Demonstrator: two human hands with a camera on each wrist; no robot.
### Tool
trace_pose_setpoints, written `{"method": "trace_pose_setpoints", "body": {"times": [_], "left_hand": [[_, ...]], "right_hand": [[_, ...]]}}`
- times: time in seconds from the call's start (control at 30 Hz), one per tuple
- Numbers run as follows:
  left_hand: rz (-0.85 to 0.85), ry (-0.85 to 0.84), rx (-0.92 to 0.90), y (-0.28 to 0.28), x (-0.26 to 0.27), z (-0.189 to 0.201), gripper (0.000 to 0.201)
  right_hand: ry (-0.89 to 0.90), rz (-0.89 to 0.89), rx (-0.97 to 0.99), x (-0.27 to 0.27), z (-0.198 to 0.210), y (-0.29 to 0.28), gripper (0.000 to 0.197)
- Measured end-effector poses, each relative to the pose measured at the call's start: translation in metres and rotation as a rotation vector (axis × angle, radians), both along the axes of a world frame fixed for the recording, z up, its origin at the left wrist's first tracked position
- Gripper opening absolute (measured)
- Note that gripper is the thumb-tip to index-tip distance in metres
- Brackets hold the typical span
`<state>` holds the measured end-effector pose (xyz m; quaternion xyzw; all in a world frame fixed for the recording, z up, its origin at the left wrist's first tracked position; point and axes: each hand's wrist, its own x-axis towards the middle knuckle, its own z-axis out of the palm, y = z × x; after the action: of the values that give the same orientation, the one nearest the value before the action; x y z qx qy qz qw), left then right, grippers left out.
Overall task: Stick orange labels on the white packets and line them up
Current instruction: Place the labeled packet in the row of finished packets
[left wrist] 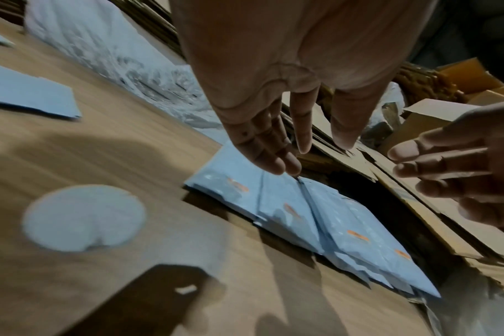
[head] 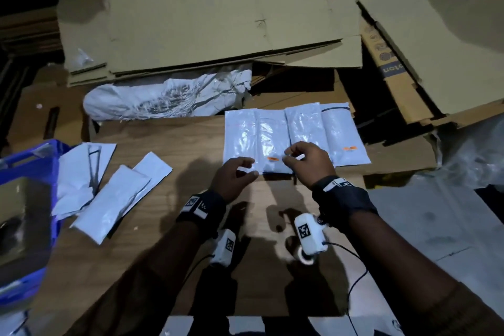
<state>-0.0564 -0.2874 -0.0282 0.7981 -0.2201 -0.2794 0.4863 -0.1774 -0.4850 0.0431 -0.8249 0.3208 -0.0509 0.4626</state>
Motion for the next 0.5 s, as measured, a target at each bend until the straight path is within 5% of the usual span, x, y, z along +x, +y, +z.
{"method": "trace_pose_setpoints", "body": {"times": [0.13,0.5], "left_hand": [[0.036,-0.005,0.039,0.078,0.022,-0.010,0.057],[0.147,-0.080,0.130,0.298,0.112,-0.014,0.024]], "right_hand": [[0.103,0.043,0.069,0.019,0.003,0.073,0.015],[0.231,0.152,0.198,0.117,-0.047,0.290,0.023]]}}
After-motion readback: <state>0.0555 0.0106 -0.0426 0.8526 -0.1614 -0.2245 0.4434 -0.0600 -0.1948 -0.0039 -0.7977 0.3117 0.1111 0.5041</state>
